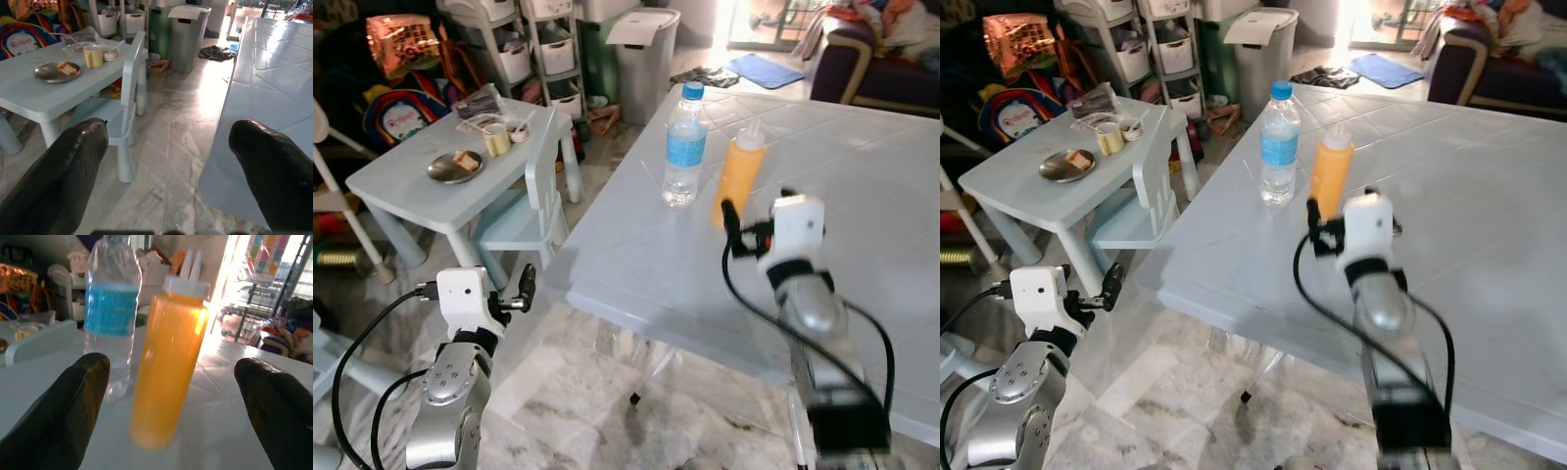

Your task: Restocking fridge

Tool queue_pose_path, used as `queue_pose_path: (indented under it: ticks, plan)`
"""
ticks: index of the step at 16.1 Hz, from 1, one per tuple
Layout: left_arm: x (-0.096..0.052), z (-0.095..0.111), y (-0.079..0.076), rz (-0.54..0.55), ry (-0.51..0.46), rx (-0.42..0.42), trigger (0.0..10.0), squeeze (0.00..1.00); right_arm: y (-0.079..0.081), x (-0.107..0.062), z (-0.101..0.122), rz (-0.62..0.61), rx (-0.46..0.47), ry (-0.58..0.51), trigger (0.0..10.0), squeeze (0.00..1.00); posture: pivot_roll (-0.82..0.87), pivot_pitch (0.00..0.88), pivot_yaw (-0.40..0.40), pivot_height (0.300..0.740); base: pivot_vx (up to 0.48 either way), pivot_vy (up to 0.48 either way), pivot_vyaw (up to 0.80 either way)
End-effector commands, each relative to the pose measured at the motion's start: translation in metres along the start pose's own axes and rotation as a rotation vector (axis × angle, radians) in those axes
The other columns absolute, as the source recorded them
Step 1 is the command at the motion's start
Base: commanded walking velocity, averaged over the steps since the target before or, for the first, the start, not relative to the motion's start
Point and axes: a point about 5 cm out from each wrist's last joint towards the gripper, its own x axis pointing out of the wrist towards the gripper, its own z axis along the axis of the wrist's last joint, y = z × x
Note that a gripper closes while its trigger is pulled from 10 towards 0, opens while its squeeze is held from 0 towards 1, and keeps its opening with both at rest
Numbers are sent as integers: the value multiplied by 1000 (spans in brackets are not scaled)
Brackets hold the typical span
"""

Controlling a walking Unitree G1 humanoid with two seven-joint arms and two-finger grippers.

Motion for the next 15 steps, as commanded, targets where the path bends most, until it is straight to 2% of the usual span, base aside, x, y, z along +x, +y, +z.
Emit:
queue_pose_path:
  ticks: [1,3,8,11,12,13,14,15]
  plan:
    - [-1,2,2,1,-2,17,10000,0,-2,8,7,3,4,-35,10000,0,-70,35,54,740,0,0,0]
    - [-1,3,2,2,-5,22,10000,0,-5,17,11,-7,-6,-52,10000,0,-64,37,54,740,0,0,0]
    - [-2,4,6,4,-1,35,10000,0,-5,22,9,-19,-14,-61,10000,0,-47,46,63,740,0,0,0]
    - [-1,5,5,-2,2,36,10000,0,-11,29,12,-21,23,-77,10000,0,-48,51,69,740,0,0,0]
    - [-1,4,4,-6,4,37,10000,0,-16,35,15,-30,7,-85,10000,1000,-47,53,71,740,0,0,0]
    - [-1,4,4,-8,5,38,10000,0,-17,37,16,-30,4,-88,10000,1000,-46,55,71,740,0,0,0]
    - [-1,4,4,-9,6,38,10000,0,-19,43,18,-33,-13,-90,10000,565,-41,56,70,740,0,0,0]
    - [-1,4,4,-8,7,38,10000,0,-20,46,19,-34,-17,-86,10000,0,-41,56,70,740,0,0,0]
